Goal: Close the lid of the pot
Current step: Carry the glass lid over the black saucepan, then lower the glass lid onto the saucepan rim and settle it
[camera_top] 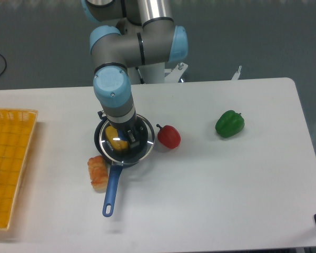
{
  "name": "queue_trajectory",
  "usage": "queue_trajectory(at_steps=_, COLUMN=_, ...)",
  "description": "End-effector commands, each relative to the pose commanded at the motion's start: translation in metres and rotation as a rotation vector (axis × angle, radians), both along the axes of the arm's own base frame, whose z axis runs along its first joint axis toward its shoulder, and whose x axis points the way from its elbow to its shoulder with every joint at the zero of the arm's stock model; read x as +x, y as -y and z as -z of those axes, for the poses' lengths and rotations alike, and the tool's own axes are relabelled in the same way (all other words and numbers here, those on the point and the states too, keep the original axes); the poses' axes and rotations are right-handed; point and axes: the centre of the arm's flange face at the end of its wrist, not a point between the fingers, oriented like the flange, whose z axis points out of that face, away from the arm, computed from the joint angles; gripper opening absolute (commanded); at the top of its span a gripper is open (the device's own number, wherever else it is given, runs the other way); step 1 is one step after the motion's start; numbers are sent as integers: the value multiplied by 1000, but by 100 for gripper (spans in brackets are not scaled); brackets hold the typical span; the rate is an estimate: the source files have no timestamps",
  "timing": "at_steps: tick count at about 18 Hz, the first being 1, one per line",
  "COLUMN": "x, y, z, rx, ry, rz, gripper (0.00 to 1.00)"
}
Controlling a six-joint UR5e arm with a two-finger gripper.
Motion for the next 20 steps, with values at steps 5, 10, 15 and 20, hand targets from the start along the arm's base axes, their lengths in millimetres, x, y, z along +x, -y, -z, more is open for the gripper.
queue_trajectory(at_steps=5, x=2, y=0, z=1, rx=-3, ry=2, rz=2, gripper=60)
queue_trajectory(at_steps=10, x=11, y=-4, z=2, rx=-5, ry=1, rz=17, gripper=60)
queue_trajectory(at_steps=15, x=19, y=-7, z=5, rx=-11, ry=3, rz=31, gripper=60)
queue_trajectory(at_steps=20, x=20, y=-5, z=6, rx=-12, ry=7, rz=37, gripper=60)
